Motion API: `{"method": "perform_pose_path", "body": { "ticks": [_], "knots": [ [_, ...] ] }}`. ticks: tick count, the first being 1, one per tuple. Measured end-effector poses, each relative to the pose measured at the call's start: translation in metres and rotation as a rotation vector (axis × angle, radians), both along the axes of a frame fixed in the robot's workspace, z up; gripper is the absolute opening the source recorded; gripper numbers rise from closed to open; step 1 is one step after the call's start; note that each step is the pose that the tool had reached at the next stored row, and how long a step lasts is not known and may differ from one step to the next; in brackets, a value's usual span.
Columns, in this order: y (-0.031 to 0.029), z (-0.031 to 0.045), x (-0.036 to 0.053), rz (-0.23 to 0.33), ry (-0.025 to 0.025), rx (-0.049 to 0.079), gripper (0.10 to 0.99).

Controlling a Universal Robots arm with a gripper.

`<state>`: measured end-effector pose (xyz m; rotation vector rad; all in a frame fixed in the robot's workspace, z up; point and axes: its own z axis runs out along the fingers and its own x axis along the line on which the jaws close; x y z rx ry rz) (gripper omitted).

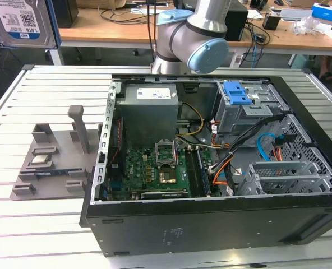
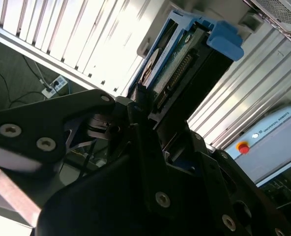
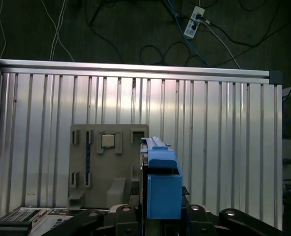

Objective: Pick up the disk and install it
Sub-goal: 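Pick up the disk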

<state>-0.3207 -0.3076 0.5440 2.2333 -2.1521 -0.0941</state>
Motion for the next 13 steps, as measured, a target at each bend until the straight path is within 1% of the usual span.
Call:
{"method": "perform_pose_path", "body": {
  "ticks": [7, 9, 13],
  "knots": [
    [0.001, 0.0157, 0.0011, 0.0, 0.0027, 0.0, 0.369],
    [0.0015, 0.0222, 0.0017, 0.0, 0.0039, 0.0, 0.369],
    [0.0021, 0.0307, 0.0023, 0.0, 0.0055, 0.0, 0.369]
  ]
}}
